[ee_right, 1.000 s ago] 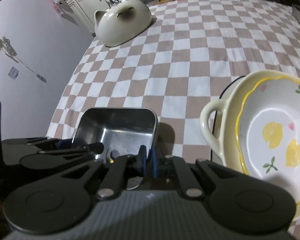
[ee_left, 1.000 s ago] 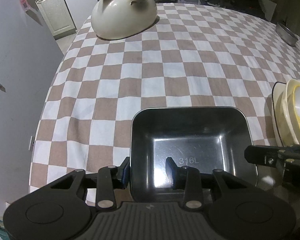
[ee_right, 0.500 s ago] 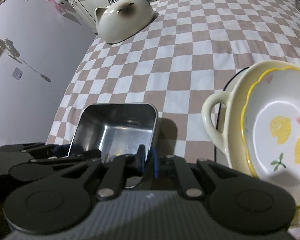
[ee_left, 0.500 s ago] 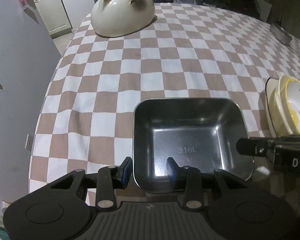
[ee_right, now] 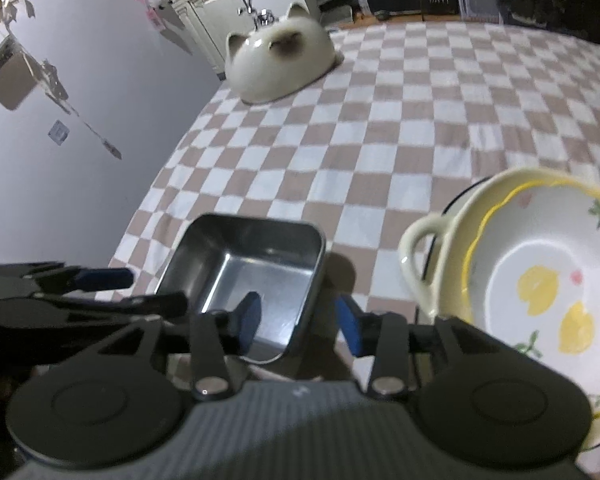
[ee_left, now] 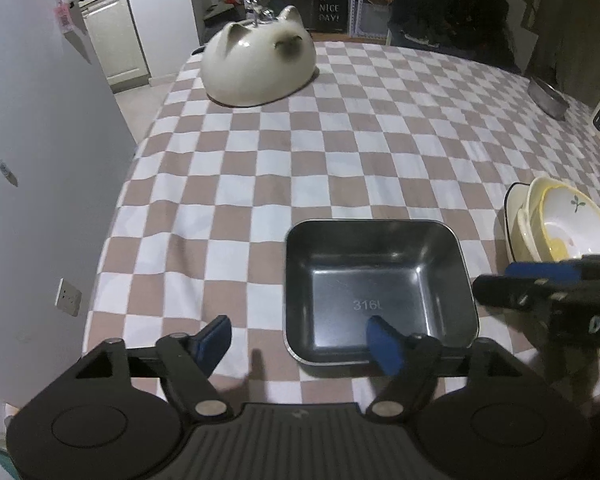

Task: Organize plates and bowls
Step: 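Open both tools and release the stacked steel trays, then move both tools to the steel round bowl beside the cream kettle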

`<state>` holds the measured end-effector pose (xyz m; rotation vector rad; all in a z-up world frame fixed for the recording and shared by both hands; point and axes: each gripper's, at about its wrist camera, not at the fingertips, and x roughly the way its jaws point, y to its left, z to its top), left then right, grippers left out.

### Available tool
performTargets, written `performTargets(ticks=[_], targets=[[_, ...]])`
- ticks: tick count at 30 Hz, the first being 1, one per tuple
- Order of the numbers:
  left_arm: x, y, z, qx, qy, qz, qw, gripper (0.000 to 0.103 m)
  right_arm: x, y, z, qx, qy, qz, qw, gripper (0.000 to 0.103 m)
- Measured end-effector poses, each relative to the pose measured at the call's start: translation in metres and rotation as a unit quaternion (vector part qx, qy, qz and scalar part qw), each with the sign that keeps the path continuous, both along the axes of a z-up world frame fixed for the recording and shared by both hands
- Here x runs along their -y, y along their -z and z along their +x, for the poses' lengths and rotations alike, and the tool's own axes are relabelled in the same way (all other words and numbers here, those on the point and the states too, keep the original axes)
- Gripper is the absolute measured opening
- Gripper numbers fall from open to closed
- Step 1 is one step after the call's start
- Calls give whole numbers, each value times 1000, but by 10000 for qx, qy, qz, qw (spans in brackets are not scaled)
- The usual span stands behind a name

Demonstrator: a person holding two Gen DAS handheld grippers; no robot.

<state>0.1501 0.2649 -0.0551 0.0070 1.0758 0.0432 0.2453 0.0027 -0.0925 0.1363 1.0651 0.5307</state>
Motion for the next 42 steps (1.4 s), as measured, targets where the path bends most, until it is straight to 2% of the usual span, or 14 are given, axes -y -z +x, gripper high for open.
performTargets(ticks=[3,5,8,10,18,27,33,42], targets=[[-2,-9,-6,68,-63,-8,10000,89,3,-10,-5,142,-55,-13,9999,67],[0,-16,-10,147,-87,18,9999,97,4,-17,-9,255,-134,-39,9996,80],[5,-28,-13,273,-92,24,9996,101,9,-27,-17,461,-200,-74,9987,97],[9,-37,-14,376,-119,15,9992,102,15,-35,-22,646,-189,-123,9977,103],[34,-67,1,813,-72,-163,9965,103,59,-67,-28,1307,139,-347,9907,103],[89,-87,23,1231,287,-149,9919,103,152,-90,-23,1769,1091,-478,9770,103],[132,-98,37,1527,394,-341,9869,103,222,-84,-18,1847,1801,-542,9646,103],[209,-109,70,1972,641,-691,9758,103,295,-70,9,1883,2434,-881,9474,103]])
